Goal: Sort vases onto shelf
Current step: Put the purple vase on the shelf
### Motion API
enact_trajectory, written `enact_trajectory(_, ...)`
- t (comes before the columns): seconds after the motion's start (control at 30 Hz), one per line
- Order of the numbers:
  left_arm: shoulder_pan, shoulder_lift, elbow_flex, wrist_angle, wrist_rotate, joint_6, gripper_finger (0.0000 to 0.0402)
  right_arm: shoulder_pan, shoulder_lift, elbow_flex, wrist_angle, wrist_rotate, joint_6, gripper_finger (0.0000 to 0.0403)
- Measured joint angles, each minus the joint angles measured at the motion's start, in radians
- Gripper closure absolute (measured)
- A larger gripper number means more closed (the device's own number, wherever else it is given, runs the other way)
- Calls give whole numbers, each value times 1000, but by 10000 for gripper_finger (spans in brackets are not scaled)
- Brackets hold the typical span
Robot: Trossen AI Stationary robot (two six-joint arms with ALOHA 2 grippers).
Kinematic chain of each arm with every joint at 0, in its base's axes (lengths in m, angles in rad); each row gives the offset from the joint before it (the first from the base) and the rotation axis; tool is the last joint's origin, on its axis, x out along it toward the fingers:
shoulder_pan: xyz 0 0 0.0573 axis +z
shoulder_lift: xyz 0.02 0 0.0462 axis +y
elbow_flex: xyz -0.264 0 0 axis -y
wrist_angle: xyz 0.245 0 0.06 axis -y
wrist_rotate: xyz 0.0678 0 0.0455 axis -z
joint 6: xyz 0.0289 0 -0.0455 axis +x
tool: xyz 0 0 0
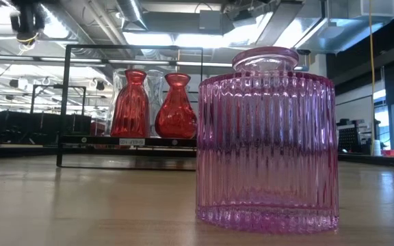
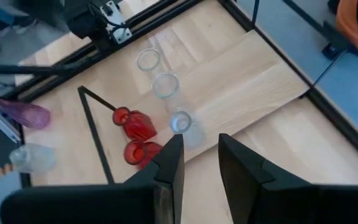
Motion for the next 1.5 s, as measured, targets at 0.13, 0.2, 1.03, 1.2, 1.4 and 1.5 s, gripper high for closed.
enact_trajectory(0.13, -44, 28, 86, 19, 340, -77, 401, 0, 0, 0, -6, -9, -76, 320)
enact_trajectory(0.2, -77, 54, 101, -10, 383, -126, 401, 0, 0, 0, -26, -16, -111, 320)
enact_trajectory(1.03, -551, 472, 30, 4, 574, -699, 339, 1, -1, 0, -182, 29, -190, 320)
enact_trajectory(1.2, -546, 510, 30, 45, 571, -757, 264, 1, -1, 0, -183, 29, -186, 320)
enact_trajectory(1.4, -614, 563, 30, 126, 598, -736, 206, 1, -1, 0, -184, 29, -166, 320)
enact_trajectory(1.5, -647, 601, 30, 75, 571, -746, 204, 1, -1, 0, -189, 29, -166, 320)
